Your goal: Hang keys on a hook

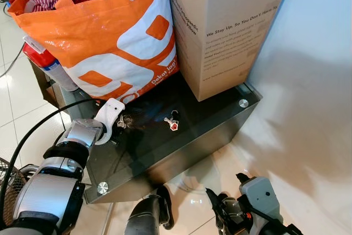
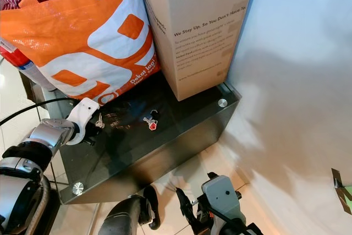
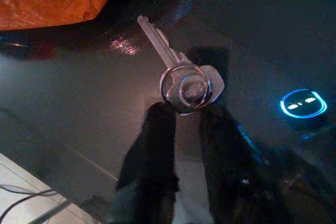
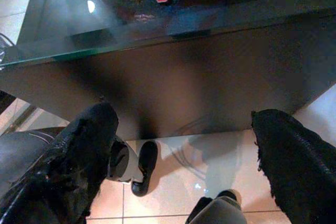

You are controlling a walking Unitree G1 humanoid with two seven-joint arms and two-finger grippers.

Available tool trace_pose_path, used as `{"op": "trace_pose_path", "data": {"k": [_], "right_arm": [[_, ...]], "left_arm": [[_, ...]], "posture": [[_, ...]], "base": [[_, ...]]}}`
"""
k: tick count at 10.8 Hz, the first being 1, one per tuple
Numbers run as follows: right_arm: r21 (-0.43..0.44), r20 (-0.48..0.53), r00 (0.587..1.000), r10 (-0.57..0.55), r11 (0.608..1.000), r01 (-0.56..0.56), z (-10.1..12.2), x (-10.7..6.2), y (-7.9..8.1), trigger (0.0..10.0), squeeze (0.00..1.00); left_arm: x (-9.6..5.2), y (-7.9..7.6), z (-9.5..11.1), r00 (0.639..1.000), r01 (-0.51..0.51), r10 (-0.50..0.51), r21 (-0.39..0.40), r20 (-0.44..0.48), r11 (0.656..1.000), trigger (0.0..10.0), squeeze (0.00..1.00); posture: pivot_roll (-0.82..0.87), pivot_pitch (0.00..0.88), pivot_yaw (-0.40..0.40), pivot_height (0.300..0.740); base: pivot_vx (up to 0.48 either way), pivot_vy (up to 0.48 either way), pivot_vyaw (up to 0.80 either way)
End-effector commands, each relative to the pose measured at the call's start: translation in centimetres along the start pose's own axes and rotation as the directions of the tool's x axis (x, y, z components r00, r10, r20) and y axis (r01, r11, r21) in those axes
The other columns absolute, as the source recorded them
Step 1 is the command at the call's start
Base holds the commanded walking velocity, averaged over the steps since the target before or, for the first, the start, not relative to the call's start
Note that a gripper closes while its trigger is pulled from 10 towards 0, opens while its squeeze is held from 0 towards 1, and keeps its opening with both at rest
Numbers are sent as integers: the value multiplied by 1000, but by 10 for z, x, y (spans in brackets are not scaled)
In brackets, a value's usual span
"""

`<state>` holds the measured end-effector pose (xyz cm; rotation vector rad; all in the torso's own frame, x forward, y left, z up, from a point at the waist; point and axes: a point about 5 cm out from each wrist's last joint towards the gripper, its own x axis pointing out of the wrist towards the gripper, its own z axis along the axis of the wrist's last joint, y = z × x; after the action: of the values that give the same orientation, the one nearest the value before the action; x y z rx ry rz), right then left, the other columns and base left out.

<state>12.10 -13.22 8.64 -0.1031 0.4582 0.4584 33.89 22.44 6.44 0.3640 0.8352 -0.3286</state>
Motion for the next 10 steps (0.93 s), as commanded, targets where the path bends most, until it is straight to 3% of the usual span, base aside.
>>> {"op": "trace_pose_path", "data": {"k": [1, 6, 9, 10], "right_arm": [[11, -6, 1000, 18, 1000, -18, 0, -2, 3, 10000, 0], [10, -6, 1000, 20, 1000, -20, 0, -2, 4, 10000, 0], [10, -3, 1000, 20, 1000, -20, 1, -1, 5, 10000, 0], [10, -1, 1000, 19, 1000, -19, 2, -1, 5, 10000, 0]], "left_arm": [[4, -5, -14, 998, 27, -29, -32, -47, 999, 0, 0], [4, -15, -15, 987, 152, -151, 8, -59, 988, 0, 0], [0, -32, -9, 938, 346, -343, 87, -41, 934, 0, 0], [-5, -32, -7, 929, 369, -367, 126, -38, 921, 0, 0]], "posture": [[-253, 284, 110, 732], [-251, 285, 111, 732], [-251, 285, 112, 732], [-251, 285, 112, 732]], "base": [[0, 0, 0], [0, 0, 0], [0, 0, 0], [0, 0, 0]]}}
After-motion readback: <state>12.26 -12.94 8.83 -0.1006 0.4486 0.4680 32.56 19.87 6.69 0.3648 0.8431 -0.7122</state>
